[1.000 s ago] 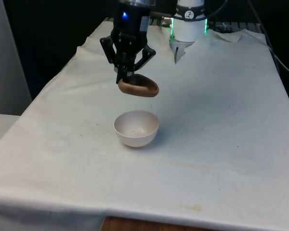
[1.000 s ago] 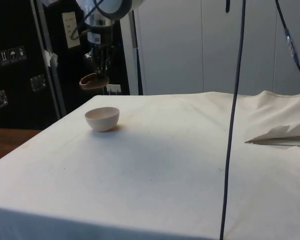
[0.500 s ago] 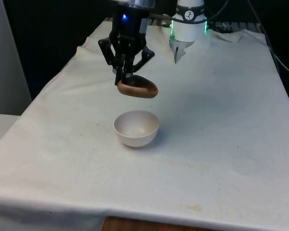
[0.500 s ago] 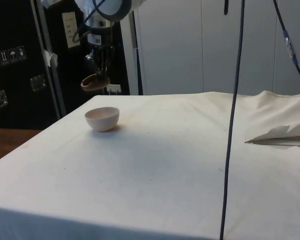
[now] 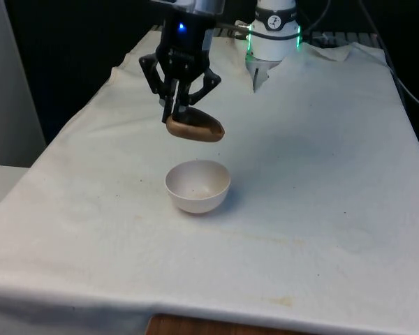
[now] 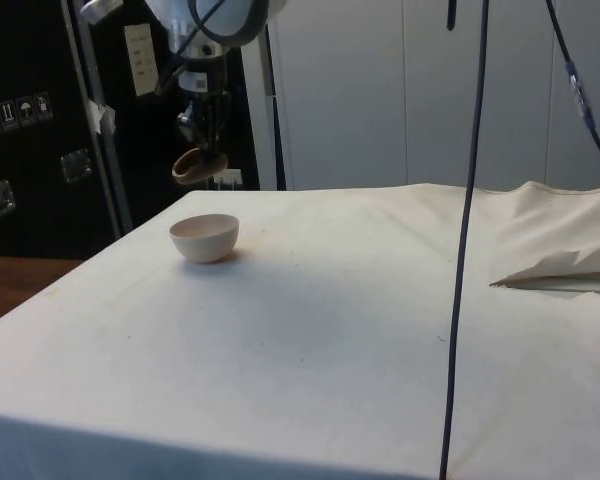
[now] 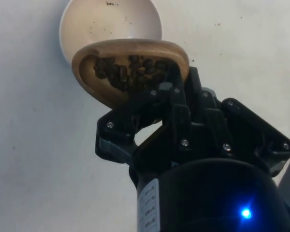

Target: Pour the coffee beans from the cup into the bowl.

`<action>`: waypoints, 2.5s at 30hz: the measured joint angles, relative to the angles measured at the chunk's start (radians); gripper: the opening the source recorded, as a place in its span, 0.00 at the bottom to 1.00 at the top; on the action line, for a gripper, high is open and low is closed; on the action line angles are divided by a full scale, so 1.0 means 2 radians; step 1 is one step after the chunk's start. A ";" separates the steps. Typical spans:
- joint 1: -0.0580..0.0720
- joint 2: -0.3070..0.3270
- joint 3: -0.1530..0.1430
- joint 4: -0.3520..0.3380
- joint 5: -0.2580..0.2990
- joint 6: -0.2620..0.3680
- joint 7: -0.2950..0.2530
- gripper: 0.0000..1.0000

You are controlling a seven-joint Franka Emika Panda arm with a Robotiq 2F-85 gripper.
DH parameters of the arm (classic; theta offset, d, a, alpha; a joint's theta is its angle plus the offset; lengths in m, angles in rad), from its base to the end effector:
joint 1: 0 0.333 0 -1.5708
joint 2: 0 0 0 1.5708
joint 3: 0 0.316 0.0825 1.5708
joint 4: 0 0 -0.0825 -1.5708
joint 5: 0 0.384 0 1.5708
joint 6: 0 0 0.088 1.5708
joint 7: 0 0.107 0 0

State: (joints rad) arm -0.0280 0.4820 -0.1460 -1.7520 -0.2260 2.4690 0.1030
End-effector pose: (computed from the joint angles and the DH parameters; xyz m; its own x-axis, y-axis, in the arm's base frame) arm 0.6750 -0.1075 0.3227 0.9705 -0.0630 0.2329 -0.1156 -0.9687 0.2197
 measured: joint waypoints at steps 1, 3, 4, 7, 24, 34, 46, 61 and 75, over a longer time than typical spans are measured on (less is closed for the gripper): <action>0.001 0.000 -0.001 0.000 -0.004 -0.003 0.000 0.00; 0.001 0.000 -0.001 0.001 -0.008 -0.005 0.000 0.00; 0.001 0.000 -0.001 0.002 -0.011 -0.008 0.000 0.00; 0.001 0.001 -0.001 0.004 -0.021 -0.014 0.001 0.00; 0.007 0.014 -0.001 0.032 -0.072 -0.055 0.008 0.00; 0.010 0.027 -0.001 0.055 -0.093 -0.077 0.016 0.00; 0.012 0.045 -0.001 0.086 -0.129 -0.107 0.027 0.00; 0.021 0.052 0.000 0.098 -0.176 -0.132 0.049 0.00; 0.031 0.063 0.003 0.118 -0.218 -0.168 0.065 0.00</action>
State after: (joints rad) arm 0.0340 0.6080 -0.1390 -1.5150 -0.6630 2.1340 0.2330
